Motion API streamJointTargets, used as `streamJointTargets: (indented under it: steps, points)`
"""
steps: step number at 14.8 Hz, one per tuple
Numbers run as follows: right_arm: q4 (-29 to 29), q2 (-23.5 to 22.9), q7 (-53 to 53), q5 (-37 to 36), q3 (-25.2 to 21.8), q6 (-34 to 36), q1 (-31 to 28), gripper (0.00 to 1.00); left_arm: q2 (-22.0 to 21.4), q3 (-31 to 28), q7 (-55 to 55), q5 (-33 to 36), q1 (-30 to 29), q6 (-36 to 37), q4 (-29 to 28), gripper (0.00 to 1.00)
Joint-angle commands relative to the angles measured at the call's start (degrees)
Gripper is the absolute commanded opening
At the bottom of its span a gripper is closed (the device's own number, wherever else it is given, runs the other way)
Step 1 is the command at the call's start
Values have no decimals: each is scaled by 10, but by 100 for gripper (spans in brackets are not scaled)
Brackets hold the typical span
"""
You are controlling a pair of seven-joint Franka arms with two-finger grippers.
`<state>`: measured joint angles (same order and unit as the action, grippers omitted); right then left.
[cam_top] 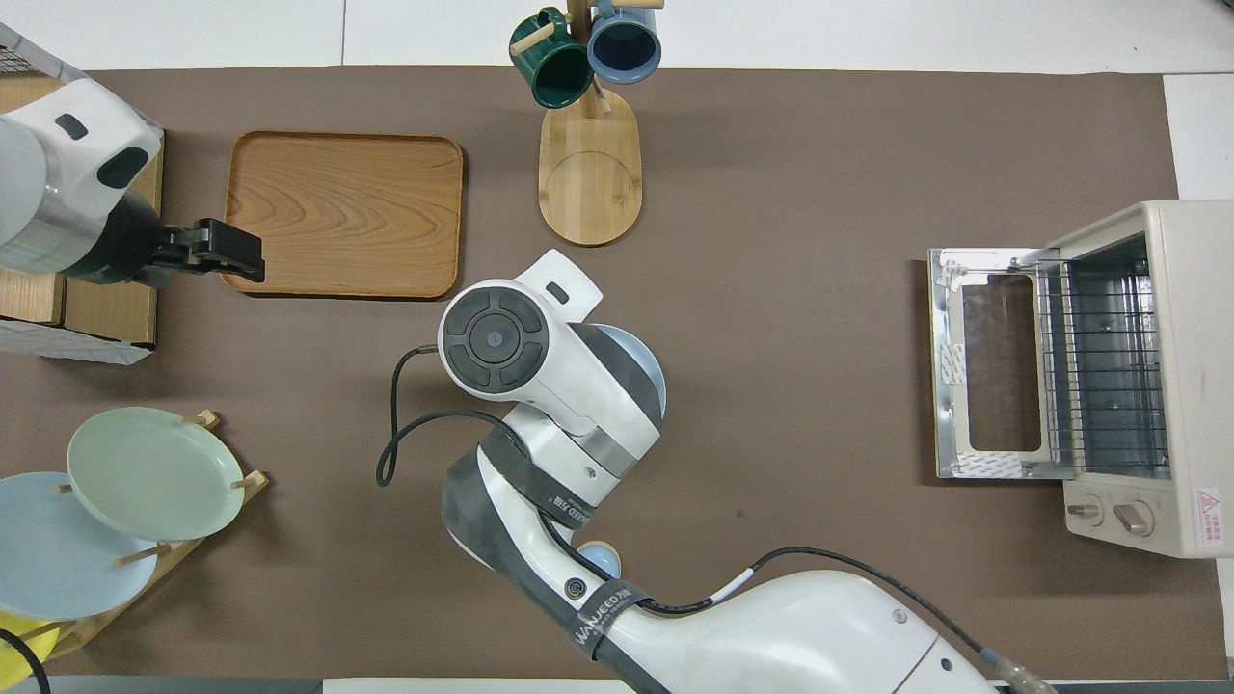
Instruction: Put eggplant into oven
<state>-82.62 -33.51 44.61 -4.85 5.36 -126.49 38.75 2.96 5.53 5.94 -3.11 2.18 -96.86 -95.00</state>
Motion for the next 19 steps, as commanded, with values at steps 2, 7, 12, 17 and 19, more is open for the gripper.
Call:
streamJointTargets:
  steps: [2,7,12,17,19]
  points:
    - [-42,-1,-1,-12,0,-55,7,81,-32,4,-5,10,-7,24,-32,100]
    - [-79,5,-10,-12,0,-63,17,54,-58,4,-4,10,4,30,-67,100]
    - [-116,18,-12,-12,0,-81,23,45,-60,3,-7,10,4,40,-42,100]
    - [-137,25,-12,-12,0,-92,28,18,-55,3,-6,10,5,47,-28,100]
    - [-140,26,-12,-12,0,-92,28,0,-56,3,-7,10,7,58,-29,100]
